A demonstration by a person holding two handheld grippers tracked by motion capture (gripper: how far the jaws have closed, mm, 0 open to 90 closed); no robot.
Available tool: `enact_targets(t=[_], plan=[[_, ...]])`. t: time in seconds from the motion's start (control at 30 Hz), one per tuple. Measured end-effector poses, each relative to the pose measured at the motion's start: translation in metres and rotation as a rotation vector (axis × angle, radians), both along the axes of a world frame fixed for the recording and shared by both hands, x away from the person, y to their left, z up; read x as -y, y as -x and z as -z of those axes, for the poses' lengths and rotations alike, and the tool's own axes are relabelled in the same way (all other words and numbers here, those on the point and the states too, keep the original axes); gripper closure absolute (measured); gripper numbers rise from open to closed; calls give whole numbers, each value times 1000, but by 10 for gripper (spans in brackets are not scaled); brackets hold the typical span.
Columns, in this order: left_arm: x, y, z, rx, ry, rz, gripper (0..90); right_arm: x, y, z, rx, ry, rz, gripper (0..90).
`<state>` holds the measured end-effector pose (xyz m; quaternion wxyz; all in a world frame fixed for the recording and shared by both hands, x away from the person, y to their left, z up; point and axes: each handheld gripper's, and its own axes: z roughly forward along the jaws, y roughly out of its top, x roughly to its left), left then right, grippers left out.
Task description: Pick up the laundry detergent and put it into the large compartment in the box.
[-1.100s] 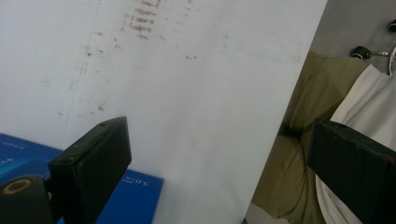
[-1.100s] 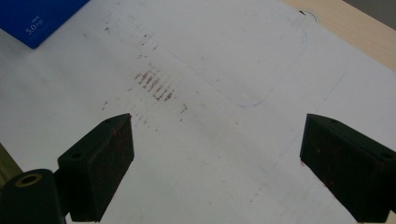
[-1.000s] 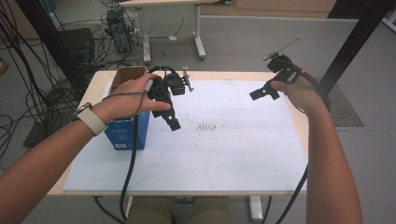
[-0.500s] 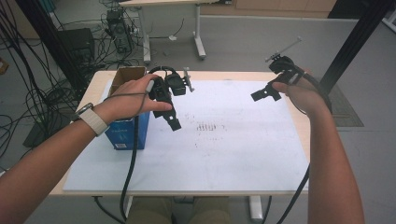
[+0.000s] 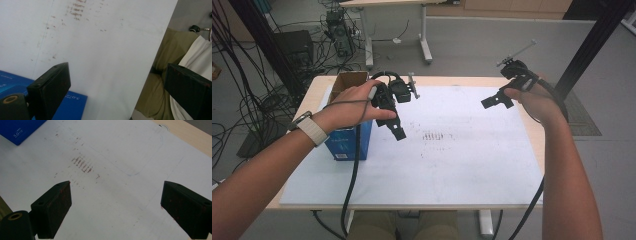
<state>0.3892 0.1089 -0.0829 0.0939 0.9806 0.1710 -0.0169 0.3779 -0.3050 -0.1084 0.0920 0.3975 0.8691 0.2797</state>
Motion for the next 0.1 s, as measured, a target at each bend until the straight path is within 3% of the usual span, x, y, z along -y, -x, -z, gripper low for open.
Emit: enact_targets(t=[0.1], plan=[[0, 0, 0, 2, 1, 2, 75, 0, 0, 1, 0, -2, 0, 96]])
